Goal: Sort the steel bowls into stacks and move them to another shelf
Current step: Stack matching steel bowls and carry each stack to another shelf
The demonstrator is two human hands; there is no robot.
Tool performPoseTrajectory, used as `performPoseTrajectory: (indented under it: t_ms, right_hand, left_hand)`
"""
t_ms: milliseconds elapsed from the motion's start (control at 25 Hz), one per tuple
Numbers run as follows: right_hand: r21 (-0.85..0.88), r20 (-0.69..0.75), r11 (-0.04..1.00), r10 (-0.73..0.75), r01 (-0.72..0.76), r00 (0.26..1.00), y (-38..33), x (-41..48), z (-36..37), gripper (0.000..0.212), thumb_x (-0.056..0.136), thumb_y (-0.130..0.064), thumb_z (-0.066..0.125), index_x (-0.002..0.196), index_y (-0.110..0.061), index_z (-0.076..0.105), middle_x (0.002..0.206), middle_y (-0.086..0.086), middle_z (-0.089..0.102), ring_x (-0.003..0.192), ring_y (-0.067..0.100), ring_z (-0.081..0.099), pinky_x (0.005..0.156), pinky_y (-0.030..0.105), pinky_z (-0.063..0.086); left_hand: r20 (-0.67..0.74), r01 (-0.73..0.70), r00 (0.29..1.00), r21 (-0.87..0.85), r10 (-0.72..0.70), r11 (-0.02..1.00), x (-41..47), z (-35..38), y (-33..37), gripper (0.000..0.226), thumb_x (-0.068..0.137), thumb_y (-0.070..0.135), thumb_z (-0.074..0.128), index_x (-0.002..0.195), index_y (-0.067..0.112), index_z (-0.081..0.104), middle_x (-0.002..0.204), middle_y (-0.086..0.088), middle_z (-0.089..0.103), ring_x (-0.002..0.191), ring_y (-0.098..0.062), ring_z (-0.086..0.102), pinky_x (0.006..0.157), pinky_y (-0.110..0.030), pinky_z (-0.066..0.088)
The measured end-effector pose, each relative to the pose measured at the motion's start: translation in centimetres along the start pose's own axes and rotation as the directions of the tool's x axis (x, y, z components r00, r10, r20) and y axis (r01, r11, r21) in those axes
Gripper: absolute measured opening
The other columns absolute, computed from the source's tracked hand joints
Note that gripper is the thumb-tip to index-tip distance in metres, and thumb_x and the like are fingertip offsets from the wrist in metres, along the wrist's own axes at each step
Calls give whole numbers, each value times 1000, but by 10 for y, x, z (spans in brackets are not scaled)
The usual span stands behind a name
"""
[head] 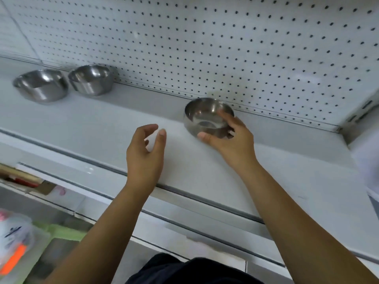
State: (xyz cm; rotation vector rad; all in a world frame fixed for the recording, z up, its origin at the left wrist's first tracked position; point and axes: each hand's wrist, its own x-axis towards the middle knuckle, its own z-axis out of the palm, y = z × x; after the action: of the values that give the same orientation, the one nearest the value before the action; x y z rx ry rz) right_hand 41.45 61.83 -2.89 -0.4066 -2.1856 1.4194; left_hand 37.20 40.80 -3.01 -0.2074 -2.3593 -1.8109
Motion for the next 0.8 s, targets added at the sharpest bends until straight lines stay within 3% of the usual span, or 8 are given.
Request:
performPoseTrajectory:
  t_ms: [120,280,520,640,800]
  right_hand:
    - [34,148,999,-34,29,988,-13,-1,41,74,66,-40,96,131,-45,61,127,-23,55,118,-3,55,104,23,50]
    - [55,240,997,-69,58,968,-34,-1,102,79,68,-42,94,139,-43,58,132,-22,53,118,-6,52,95,11,44]
    - [103,257,994,-49,23,965,-71,0,192,84,68,-38,95,142,-43,55,122,-44,41,115,-8,52,92,5,40]
    - [112,244,994,-41,14,969,-84,1,229,88,69,-37,95,146,-40,52,122,-44,42,120,-2,51,98,10,41]
    - [64,231,998,-22,7,973,-89,3,260,102,68,-43,94,154,-40,38,136,-36,44,127,-3,47,105,16,40]
  left_hand:
    - [-117,8,993,18,-6,1000,24,-37,-12,33,102,43,57,129,23,61,130,9,65,123,-10,59,111,-37,47]
    - [-211,49,977,68,-34,996,54,-89,-27,38,102,43,58,132,21,60,133,9,62,125,-9,57,112,-34,45]
    - [-266,39,964,140,0,989,113,-156,-57,46,99,44,62,138,21,52,140,6,52,129,-10,51,107,-31,44]
    - [-318,48,948,171,9,984,150,-188,-74,64,97,45,66,147,17,40,149,-1,42,135,-15,46,107,-30,40]
    - [-318,67,948,206,2,976,205,-223,-97,87,91,49,73,156,14,27,160,-6,29,147,-24,37,119,-43,36]
